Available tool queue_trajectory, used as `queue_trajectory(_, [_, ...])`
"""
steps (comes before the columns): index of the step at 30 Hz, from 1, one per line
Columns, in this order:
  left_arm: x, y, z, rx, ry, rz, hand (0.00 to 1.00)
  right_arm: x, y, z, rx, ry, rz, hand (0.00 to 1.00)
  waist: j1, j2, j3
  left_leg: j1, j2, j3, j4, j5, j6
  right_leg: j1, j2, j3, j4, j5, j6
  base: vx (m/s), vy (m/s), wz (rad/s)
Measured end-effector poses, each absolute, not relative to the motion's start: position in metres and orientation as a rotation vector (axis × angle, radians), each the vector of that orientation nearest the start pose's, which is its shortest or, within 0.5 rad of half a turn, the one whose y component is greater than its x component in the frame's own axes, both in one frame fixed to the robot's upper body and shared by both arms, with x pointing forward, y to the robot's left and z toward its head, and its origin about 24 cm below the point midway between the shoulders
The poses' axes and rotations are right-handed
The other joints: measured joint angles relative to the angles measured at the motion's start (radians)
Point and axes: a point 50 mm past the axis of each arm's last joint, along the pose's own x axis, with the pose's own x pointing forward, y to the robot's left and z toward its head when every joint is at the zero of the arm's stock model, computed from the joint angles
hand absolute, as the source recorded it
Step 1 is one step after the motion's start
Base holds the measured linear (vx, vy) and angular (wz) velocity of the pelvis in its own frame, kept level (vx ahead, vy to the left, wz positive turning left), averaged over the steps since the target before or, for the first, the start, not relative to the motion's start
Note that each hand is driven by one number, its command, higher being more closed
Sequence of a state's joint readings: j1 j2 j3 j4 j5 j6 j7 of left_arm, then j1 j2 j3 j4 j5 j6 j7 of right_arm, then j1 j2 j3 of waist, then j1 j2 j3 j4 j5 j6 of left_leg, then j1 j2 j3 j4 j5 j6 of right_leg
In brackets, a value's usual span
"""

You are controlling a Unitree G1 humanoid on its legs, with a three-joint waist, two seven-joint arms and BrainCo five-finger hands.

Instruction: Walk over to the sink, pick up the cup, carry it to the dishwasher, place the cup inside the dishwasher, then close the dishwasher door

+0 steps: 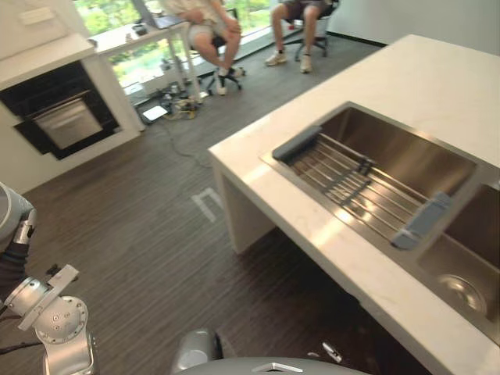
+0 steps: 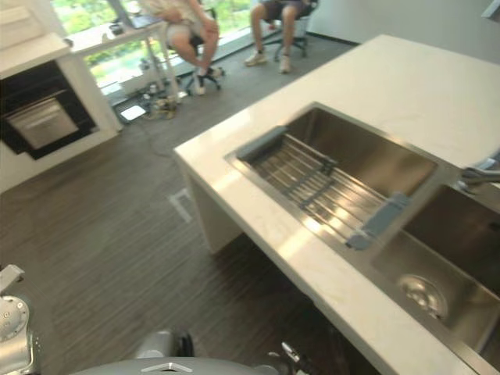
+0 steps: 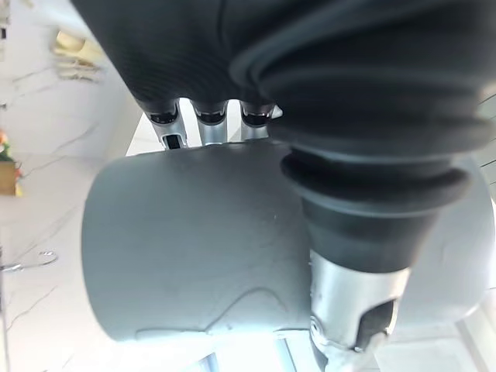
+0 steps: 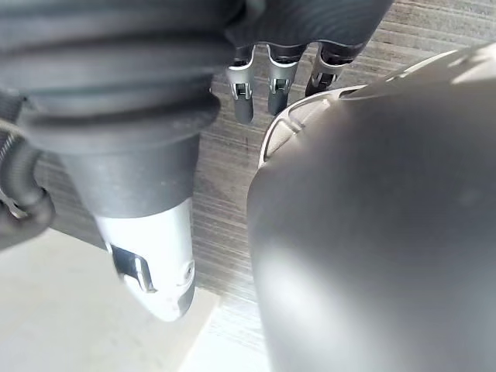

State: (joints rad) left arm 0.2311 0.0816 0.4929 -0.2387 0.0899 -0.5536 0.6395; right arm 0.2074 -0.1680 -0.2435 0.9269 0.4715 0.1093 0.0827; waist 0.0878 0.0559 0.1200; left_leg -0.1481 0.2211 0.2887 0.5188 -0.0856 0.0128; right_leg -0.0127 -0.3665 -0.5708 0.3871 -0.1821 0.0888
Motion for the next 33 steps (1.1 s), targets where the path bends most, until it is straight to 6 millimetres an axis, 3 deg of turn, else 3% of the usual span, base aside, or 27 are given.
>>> queue_trajectory(1, [0.142, 0.288, 0.113, 0.225, -0.673, 1.008, 1.0, 0.053, -0.249, -0.153, 0.443, 1.065, -0.55, 0.0, -0.005, 0.019, -0.012, 0.021, 0.063, 0.033, 0.021, 0.043, 0.03, 0.01, -0.023, -0.044, 0.009, 0.01, 0.022, -0.07, 0.362, 1.51])
queue_trajectory(2, [0.146, 0.286, 0.106, 0.193, -0.64, 0.963, 1.0, 0.051, -0.256, -0.153, 0.457, 1.051, -0.592, 0.0, -0.016, 0.039, -0.018, 0.001, 0.013, 0.067, -0.037, 0.049, 0.03, -0.004, -0.03, -0.039, 0.024, -0.023, 0.045, -0.07, 0.33, 1.71])
queue_trajectory(3, [0.15, 0.285, 0.101, 0.175, -0.615, 0.937, 1.0, 0.05, -0.253, -0.155, 0.475, 1.066, -0.597, 0.0, -0.023, 0.027, -0.026, 0.007, -0.021, 0.061, -0.108, 0.067, 0.054, -0.019, -0.019, -0.037, 0.031, -0.043, 0.039, -0.06, 0.172, 2.06])
queue_trajectory(4, [0.158, 0.285, 0.095, 0.146, -0.583, 0.895, 1.0, 0.048, -0.244, -0.161, 0.521, 1.094, -0.614, 0.0, -0.045, -0.025, -0.035, 0.043, -0.109, 0.021, -0.314, 0.152, 0.069, -0.024, 0.01, -0.047, -0.017, -0.038, -0.03, -0.06, 0.101, 2.53])
queue_trajectory(5, [0.166, 0.277, 0.088, 0.097, -0.552, 0.827, 1.0, 0.047, -0.241, -0.161, 0.551, 1.072, -0.639, 0.0, -0.054, -0.013, -0.023, 0.052, -0.087, 0.089, -0.281, 0.086, 0.049, 0.018, -0.011, -0.107, -0.049, 0.003, 0.024, -0.04, 0.063, 2.15])
queue_trajectory(6, [0.167, 0.276, 0.086, 0.091, -0.544, 0.817, 1.0, 0.048, -0.242, -0.161, 0.552, 1.067, -0.644, 0.0, -0.049, -0.008, -0.023, 0.066, -0.078, 0.1, -0.281, 0.074, 0.026, 0.02, -0.012, -0.114, -0.045, 0.004, 0.028, -0.04, 0.169, 1.66])
queue_trajectory(7, [0.169, 0.271, 0.082, 0.066, -0.525, 0.775, 1.0, 0.048, -0.252, -0.158, 0.553, 1.049, -0.687, 0.0, -0.044, 0.018, -0.023, 0.124, -0.088, 0.084, -0.387, 0.084, -0.09, 0.04, -0.016, -0.136, -0.037, 0.013, 0.057, -0.03, 0.241, 0.82])
queue_trajectory(8, [0.173, 0.268, 0.078, 0.052, -0.506, 0.731, 1.0, 0.044, -0.254, -0.159, 0.57, 1.045, -0.71, 0.0, -0.042, 0.006, -0.02, 0.155, -0.135, 0.067, -0.455, 0.101, -0.083, 0.056, -0.042, -0.143, -0.04, 0.022, 0.071, -0.04, 0.295, 0.78])
queue_trajectory(12, [0.179, 0.253, 0.065, -0.013, -0.425, 0.619, 1.0, 0.037, -0.248, -0.161, 0.598, 1.039, -0.742, 0.0, -0.045, -0.019, -0.016, 0.198, -0.205, 0.037, -0.506, 0.11, -0.064, 0.108, -0.073, -0.11, -0.065, 0.092, 0.061, -0.01, 0.224, 0.33])
queue_trajectory(14, [0.185, 0.238, 0.061, -0.029, -0.401, 0.523, 1.0, 0.035, -0.246, -0.162, 0.606, 1.034, -0.74, 0.0, -0.062, -0.014, -0.011, 0.194, -0.219, -0.014, -0.511, 0.116, -0.042, 0.098, -0.074, -0.028, -0.02, 0.121, -0.002, -0.02, 0.137, 0.71])
queue_trajectory(15, [0.191, 0.226, 0.059, -0.046, -0.394, 0.462, 1.0, 0.03, -0.242, -0.163, 0.612, 1.038, -0.732, 0.0, -0.073, -0.007, -0.011, 0.19, -0.219, -0.062, -0.512, 0.112, -0.039, 0.082, -0.063, 0.055, 0.027, 0.135, -0.069, -0.04, 0.108, 1.13])
queue_trajectory(16, [0.193, 0.221, 0.055, -0.047, -0.381, 0.43, 1.0, 0.028, -0.235, -0.164, 0.623, 1.038, -0.714, 0.0, -0.089, 0.009, -0.002, 0.182, -0.21, -0.12, -0.525, 0.116, -0.03, 0.062, -0.023, 0.175, 0.062, 0.098, -0.095, -0.04, 0.064, 1.23])
queue_trajectory(17, [0.193, 0.222, 0.053, -0.044, -0.373, 0.427, 1.0, 0.028, -0.23, -0.165, 0.635, 1.038, -0.703, 0.0, -0.096, 0.006, -0.002, 0.179, -0.209, -0.154, -0.531, 0.12, -0.032, 0.06, 0.017, 0.239, 0.056, 0.048, -0.074, -0.06, -0.076, 1.51])
queue_trajectory(18, [0.196, 0.22, 0.05, -0.055, -0.366, 0.411, 1.0, 0.029, -0.22, -0.166, 0.642, 1.016, -0.682, 0.0, -0.107, -0.016, 0.003, 0.159, -0.208, -0.223, -0.542, 0.137, -0.035, 0.047, 0.123, 0.386, 0.005, -0.053, -0.046, -0.05, -0.098, 1.18])
queue_trajectory(20, [0.199, 0.218, 0.051, -0.062, -0.369, 0.396, 1.0, 0.032, -0.217, -0.165, 0.628, 1.01, -0.647, 0.0, -0.1, -0.04, 0.012, 0.149, -0.213, -0.246, -0.541, 0.146, -0.038, 0.04, 0.176, 0.454, -0.05, -0.078, -0.034, -0.04, -0.098, 0.82])
queue_trajectory(21, [0.2, 0.216, 0.052, -0.058, -0.372, 0.379, 1.0, 0.035, -0.213, -0.165, 0.616, 1.007, -0.61, 0.0, -0.098, -0.063, 0.014, 0.146, -0.226, -0.259, -0.544, 0.157, -0.042, 0.043, 0.196, 0.472, -0.101, -0.07, -0.037, -0.03, -0.158, 0.88])
queue_trajectory(22, [0.202, 0.21, 0.049, -0.065, -0.36, 0.35, 1.0, 0.038, -0.206, -0.166, 0.613, 1.012, -0.568, 0.0, -0.108, -0.079, 0.01, 0.158, -0.231, -0.268, -0.572, 0.183, -0.05, 0.055, 0.197, 0.46, -0.105, -0.05, 0.016, 0.02, -0.163, 0.87])
queue_trajectory(23, [0.203, 0.197, 0.047, -0.091, -0.354, 0.309, 1.0, 0.036, -0.211, -0.164, 0.593, 1.009, -0.56, 0.0, -0.097, -0.077, -0.004, 0.161, -0.208, -0.238, -0.599, 0.207, -0.06, 0.054, 0.203, 0.434, -0.116, -0.047, 0.011, 0.03, -0.146, 0.69])
queue_trajectory(26, [0.207, 0.187, 0.049, -0.123, -0.361, 0.276, 1.0, 0.057, -0.221, -0.16, 0.533, 0.983, -0.496, 0.0, -0.088, -0.038, -0.017, 0.138, -0.174, -0.197, -0.601, 0.236, -0.069, 0.058, 0.233, 0.421, -0.17, -0.014, 0.005, 0.02, -0.063, 0.06])
queue_trajectory(31, [0.214, 0.188, 0.049, -0.132, -0.354, 0.278, 1.0, 0.072, -0.218, -0.159, 0.509, 0.984, -0.445, 0.0, -0.086, -0.05, -0.011, 0.145, -0.16, -0.189, -0.597, 0.232, -0.071, 0.102, 0.256, 0.422, -0.256, 0.042, 0.001, 0.06, -0.015, -0.04])
queue_trajectory(33, [0.214, 0.195, 0.044, -0.092, -0.315, 0.272, 1.0, 0.083, -0.213, -0.158, 0.549, 0.985, -0.419, 0.0, -0.087, -0.043, 0.003, 0.149, -0.154, -0.181, -0.598, 0.229, -0.076, 0.12, 0.264, 0.419, -0.299, 0.05, -0.001, 0.01, -0.002, -0.02])
